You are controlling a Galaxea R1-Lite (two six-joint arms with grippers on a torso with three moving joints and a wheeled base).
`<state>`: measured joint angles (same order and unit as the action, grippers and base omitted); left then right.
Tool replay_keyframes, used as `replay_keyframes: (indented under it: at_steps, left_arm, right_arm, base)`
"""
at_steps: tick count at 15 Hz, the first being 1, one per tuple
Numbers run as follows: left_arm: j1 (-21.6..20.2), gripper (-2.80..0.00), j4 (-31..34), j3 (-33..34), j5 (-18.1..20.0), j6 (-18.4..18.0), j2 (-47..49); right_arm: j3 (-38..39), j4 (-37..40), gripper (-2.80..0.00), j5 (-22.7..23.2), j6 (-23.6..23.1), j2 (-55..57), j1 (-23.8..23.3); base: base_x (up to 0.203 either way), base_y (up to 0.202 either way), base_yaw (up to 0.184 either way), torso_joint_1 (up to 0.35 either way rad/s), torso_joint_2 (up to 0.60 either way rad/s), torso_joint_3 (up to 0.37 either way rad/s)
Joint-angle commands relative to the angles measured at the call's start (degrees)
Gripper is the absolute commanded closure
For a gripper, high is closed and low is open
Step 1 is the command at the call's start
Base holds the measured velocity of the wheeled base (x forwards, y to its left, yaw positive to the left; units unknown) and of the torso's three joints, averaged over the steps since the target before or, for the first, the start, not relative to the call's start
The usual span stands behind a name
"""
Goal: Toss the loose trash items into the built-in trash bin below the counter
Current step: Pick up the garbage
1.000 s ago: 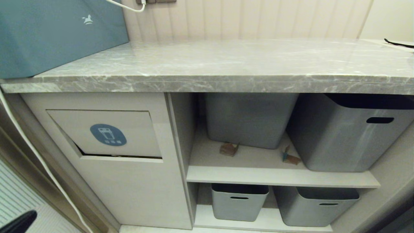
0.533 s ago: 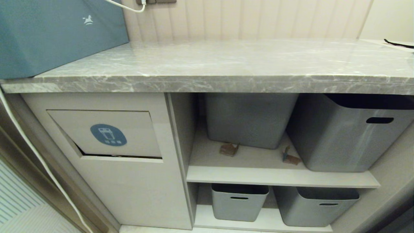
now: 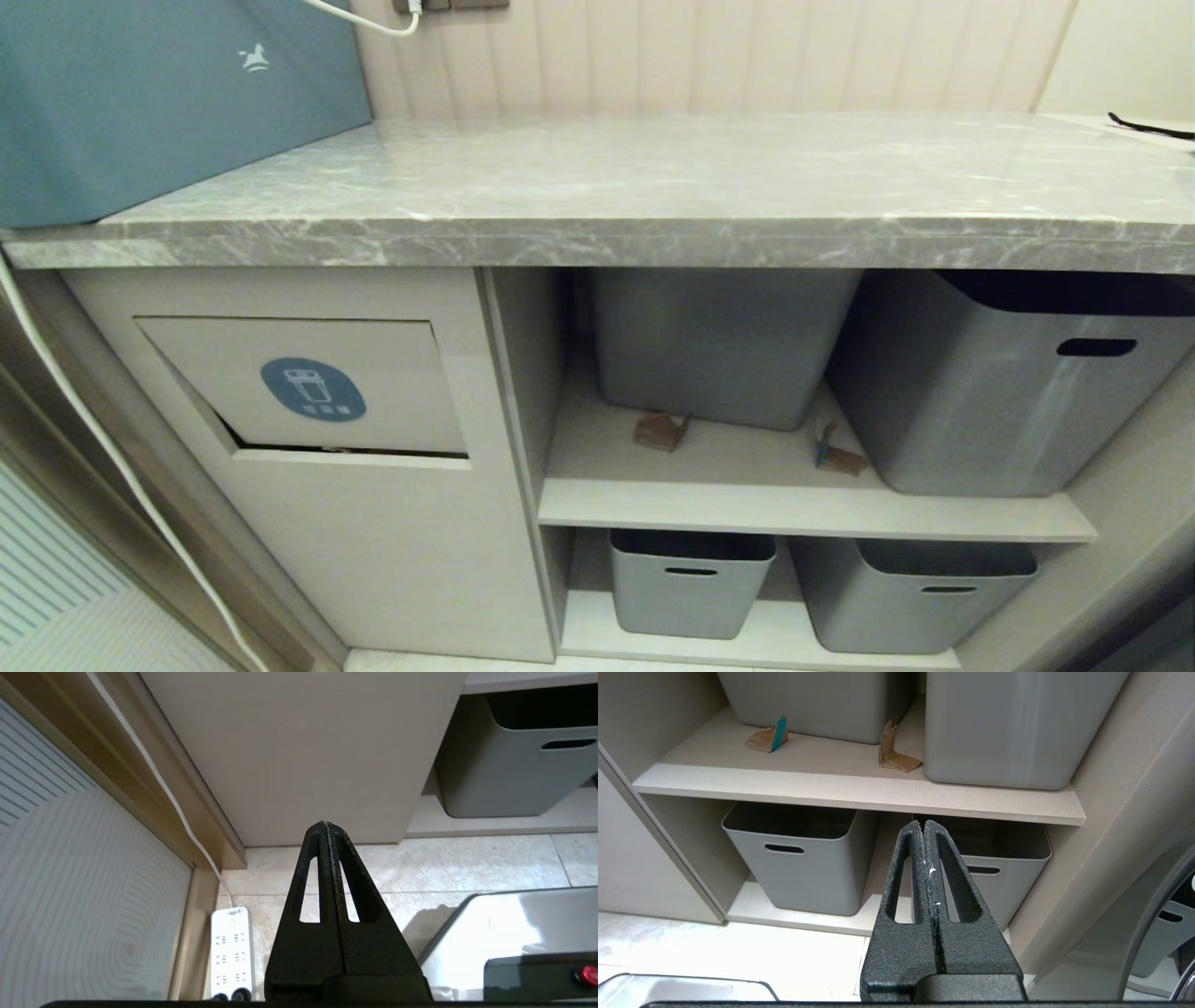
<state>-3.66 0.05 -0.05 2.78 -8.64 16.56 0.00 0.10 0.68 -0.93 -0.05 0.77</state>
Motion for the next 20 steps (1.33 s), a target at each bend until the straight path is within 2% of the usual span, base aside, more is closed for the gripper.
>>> replay_keyframes:
  at_steps: [1,3,6,10,14,18,20]
  left_arm:
    - [-0.03,0.0,0.12,0.05,-1.29,0.12,-1.0]
    - [-0.12,0.0,0.12,-0.04,-0.85,-0.23,-0.74]
    - [-2.97,0.0,0.05,0.03,-0.92,-0.23,3.39]
    - [-4.52,0.0,0.12,0.05,-1.11,-0.15,-0.39]
    - [-3.08,0.0,0.3,-0.12,-0.57,-0.24,2.22]
    - [-2.93,0.0,0.3,-0.04,-0.76,1.7,-0.48]
    - [-2.76,0.0,0.39,-0.04,-0.32,1.44,-0.21]
  right_arm:
    - [0.0,-0.01,0.0,0.02,-0.03,0.05,0.02]
    - [0.0,-0.01,0.0,0.02,-0.03,0.05,0.02]
    - [0.0,-0.01,0.0,0.02,-0.03,0.05,0.02]
    - [0.0,-0.01,0.0,0.02,-0.03,0.05,0.02]
    - [0.0,-0.01,0.0,0.02,-0.03,0.05,0.02]
    - [0.0,-0.01,0.0,0.02,-0.03,0.05,0.02]
    - [0.0,-0.01,0.0,0.02,-0.03,0.05,0.02]
  base:
    - [0.0,0.0,0.0,0.0,0.0,0.0]
    - [0.0,0.0,0.0,0.0,0.0,0.0]
    - [0.0,0.0,0.0,0.0,0.0,0.0]
    - [0.0,0.0,0.0,0.0,0.0,0.0]
    - [0.0,0.0,0.0,0.0,0.0,0.0]
    - [0.0,0.0,0.0,0.0,0.0,0.0]
    - [0.0,0.0,0.0,0.0,0.0,0.0]
